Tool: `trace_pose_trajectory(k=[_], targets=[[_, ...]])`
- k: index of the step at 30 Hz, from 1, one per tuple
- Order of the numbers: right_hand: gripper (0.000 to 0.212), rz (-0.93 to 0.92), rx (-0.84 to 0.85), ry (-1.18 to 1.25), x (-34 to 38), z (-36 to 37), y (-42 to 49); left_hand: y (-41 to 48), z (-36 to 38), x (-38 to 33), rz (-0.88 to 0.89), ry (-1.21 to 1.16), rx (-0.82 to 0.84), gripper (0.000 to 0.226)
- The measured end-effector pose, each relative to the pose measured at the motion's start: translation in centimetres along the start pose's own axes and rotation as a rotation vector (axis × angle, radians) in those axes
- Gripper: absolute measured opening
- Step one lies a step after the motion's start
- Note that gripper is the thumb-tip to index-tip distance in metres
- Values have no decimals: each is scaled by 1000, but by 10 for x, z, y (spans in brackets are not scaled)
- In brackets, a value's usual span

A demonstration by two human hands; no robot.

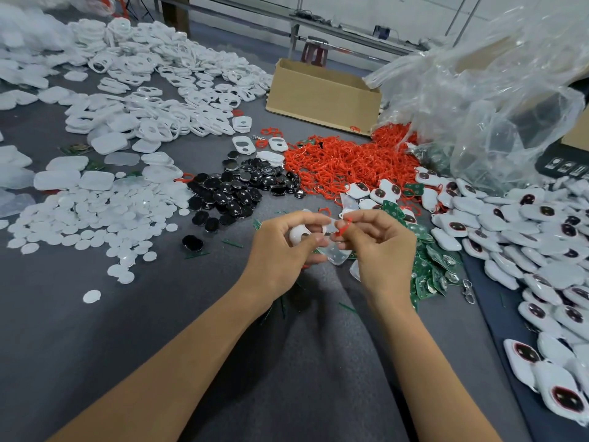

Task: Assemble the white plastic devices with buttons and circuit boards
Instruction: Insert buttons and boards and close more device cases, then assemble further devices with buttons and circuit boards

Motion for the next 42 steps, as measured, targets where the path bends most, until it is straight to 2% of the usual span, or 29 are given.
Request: trace_pose_trajectory(k=[4,7,10,16,21,29,35,39,42], targets=[[30,-262,-49,-246,6,0,-4,1,1,3,-40,-33,-1,42],[16,-457,-46,-424,8,6,-9,0,5,6,-100,-94,22,45],[9,-537,-62,-517,8,9,-10,-1,6,5,-109,-132,20,37],[2,-598,-61,-637,7,12,-14,-2,9,3,-165,-264,34,33],[5,-661,-51,-690,7,14,-15,-1,7,5,-176,-262,3,15],[9,-658,-25,-566,4,17,-16,-1,3,4,-186,-284,-40,23],[12,-623,-64,-467,4,16,-17,-1,2,2,-263,-415,-7,34],[14,-602,-79,-435,4,17,-18,0,2,1,-290,-470,10,29],[15,-566,-68,-426,2,17,-18,-1,2,3,-267,-440,-47,29]])
Point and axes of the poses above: each hand's wrist, its own y-axis towards the middle knuckle, its own z-axis out of the palm, x = y × z, the point moved 3 cm from there along y, towards the middle knuckle, and after that the axes turned 1 degree about y, right-handed, at the moved point
